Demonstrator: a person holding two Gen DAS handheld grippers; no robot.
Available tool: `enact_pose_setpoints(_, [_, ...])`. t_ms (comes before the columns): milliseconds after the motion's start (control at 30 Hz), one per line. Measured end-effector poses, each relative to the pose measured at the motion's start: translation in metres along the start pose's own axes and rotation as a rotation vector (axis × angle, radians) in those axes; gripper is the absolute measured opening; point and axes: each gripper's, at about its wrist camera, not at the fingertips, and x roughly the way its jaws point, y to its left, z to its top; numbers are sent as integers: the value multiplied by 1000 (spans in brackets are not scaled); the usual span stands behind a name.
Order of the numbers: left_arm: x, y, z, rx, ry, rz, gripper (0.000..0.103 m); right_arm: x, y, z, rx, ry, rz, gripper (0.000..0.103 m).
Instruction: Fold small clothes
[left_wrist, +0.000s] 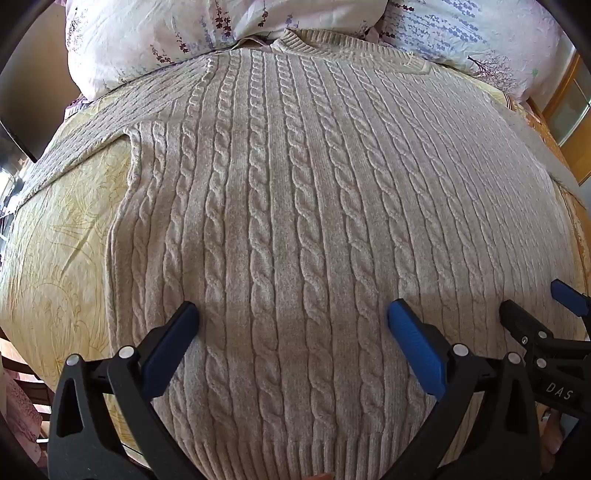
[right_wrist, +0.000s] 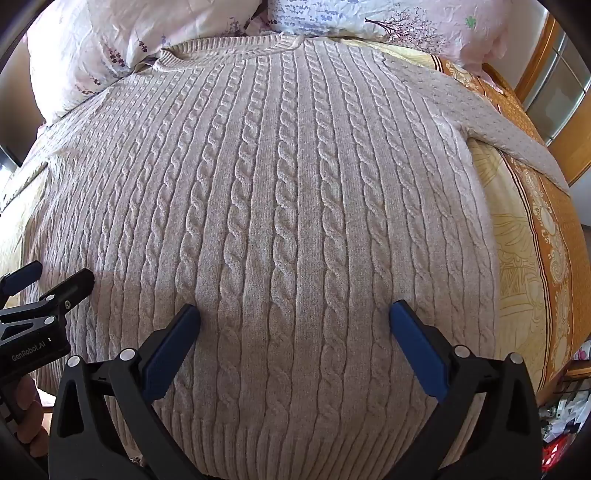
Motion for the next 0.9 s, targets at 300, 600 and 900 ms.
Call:
enact_pose_setpoints(300, [0, 0, 0, 0, -3, 1, 101, -1, -1, 0, 0, -1, 0, 102])
enact_pose_setpoints(600, [0, 0, 0, 0, -4, 0, 101, -5, -7, 0, 0, -2, 0, 102])
enact_pose_setpoints(900, [0, 0, 0, 0, -4, 0, 101, -5, -6, 0, -1, -3, 0, 102])
